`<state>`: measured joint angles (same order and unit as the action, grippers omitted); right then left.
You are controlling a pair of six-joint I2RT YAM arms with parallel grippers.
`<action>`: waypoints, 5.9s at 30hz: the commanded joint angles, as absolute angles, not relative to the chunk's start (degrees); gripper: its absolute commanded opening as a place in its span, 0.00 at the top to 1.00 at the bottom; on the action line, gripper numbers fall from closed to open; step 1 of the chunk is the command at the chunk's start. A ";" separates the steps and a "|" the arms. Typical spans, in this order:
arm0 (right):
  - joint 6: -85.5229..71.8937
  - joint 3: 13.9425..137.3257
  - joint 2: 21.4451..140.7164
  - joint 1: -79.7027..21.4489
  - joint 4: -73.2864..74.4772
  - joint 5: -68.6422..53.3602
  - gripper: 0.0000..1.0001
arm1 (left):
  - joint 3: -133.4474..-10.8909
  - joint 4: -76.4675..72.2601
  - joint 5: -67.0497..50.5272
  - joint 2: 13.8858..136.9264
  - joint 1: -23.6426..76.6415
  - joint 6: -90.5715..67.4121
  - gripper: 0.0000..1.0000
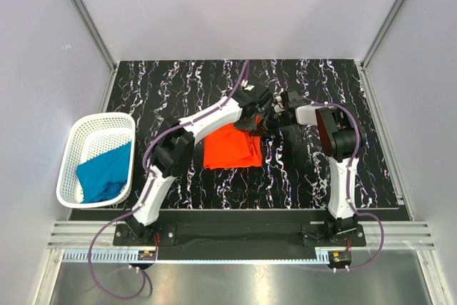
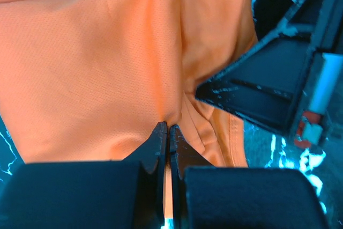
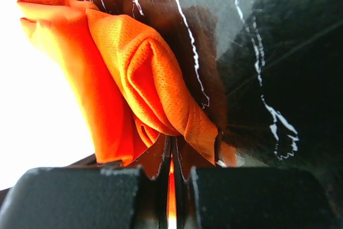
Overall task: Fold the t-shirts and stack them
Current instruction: Fold the tshirt
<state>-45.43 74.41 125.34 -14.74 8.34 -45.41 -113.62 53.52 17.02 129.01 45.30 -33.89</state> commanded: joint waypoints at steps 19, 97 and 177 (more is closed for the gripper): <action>-44.21 73.04 125.95 -15.56 10.55 -39.99 0.96 | -117.24 51.06 7.47 127.35 46.93 -37.97 1.00; -29.62 93.69 130.43 -10.11 29.53 -45.52 0.41 | -104.85 54.14 12.22 122.69 55.90 -45.62 0.53; -20.56 70.40 118.04 -13.28 34.37 -51.15 0.80 | -90.96 24.16 -34.19 123.32 17.67 -20.57 0.65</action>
<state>-21.61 70.32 118.91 -14.41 35.75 -50.35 -87.48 22.98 -34.85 124.22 17.65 -23.77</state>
